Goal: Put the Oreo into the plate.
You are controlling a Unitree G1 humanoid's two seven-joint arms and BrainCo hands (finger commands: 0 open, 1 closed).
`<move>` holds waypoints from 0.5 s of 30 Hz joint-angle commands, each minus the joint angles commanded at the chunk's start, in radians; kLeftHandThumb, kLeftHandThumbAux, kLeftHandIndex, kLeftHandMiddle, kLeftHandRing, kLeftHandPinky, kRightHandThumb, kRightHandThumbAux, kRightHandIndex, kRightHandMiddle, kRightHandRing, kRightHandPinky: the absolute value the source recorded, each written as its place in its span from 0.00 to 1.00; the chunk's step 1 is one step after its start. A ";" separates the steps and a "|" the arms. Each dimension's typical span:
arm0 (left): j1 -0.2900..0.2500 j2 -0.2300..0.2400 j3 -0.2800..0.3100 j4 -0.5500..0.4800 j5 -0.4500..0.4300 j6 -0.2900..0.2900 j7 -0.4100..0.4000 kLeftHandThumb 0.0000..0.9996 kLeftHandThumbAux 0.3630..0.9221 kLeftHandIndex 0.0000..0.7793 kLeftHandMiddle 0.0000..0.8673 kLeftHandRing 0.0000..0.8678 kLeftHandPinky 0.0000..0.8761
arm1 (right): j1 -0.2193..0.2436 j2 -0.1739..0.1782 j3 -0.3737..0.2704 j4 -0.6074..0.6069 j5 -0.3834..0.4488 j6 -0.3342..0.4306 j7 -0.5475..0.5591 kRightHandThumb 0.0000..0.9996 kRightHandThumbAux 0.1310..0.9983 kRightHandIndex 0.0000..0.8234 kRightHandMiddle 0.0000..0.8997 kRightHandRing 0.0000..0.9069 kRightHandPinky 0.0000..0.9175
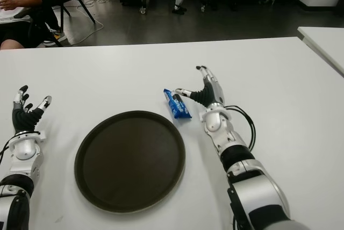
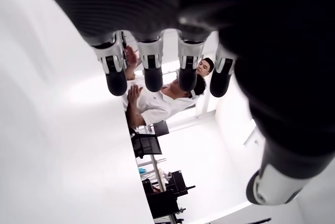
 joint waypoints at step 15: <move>-0.007 -0.007 -0.005 0.003 0.008 0.007 0.010 0.00 0.61 0.00 0.00 0.00 0.00 | 0.026 0.001 0.004 -0.105 0.025 0.106 0.122 0.10 0.52 0.00 0.00 0.00 0.05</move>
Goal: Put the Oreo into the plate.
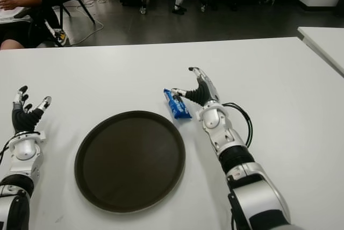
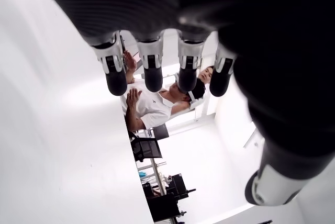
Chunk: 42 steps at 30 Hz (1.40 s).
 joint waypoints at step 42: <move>-0.012 0.008 -0.048 0.024 0.041 0.014 0.062 0.00 0.51 0.00 0.00 0.00 0.00 | 0.000 -0.039 0.199 -0.314 -0.249 0.536 0.197 0.17 0.55 0.00 0.00 0.00 0.00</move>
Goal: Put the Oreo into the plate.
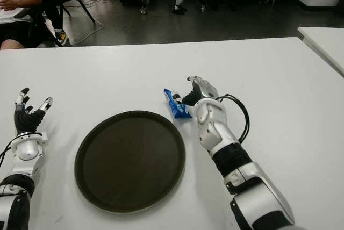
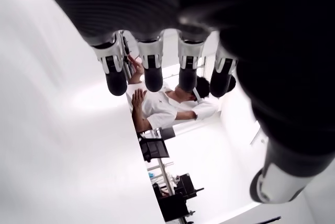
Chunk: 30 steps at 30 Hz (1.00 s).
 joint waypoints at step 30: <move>-0.009 -0.007 -0.028 0.010 0.031 0.006 0.057 0.00 0.49 0.00 0.00 0.00 0.00 | -0.081 0.044 0.069 0.051 -0.048 0.028 0.021 0.11 0.54 0.00 0.00 0.00 0.00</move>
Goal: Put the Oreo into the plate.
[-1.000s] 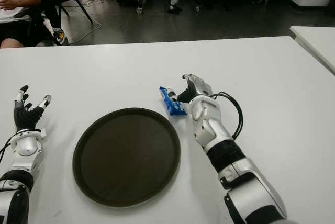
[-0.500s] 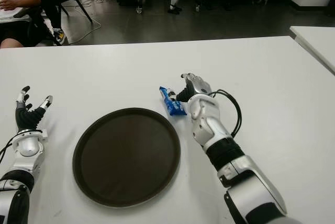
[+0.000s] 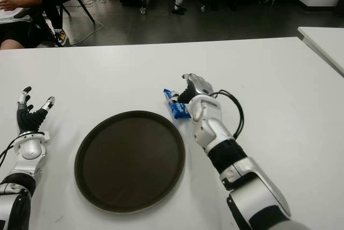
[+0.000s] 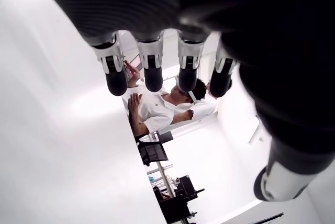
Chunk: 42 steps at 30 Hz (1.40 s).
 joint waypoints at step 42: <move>0.008 -0.011 0.029 -0.009 -0.026 -0.009 0.012 0.00 0.60 0.02 0.01 0.00 0.00 | -0.075 0.072 0.116 0.094 -0.069 0.038 0.015 0.09 0.56 0.00 0.00 0.00 0.02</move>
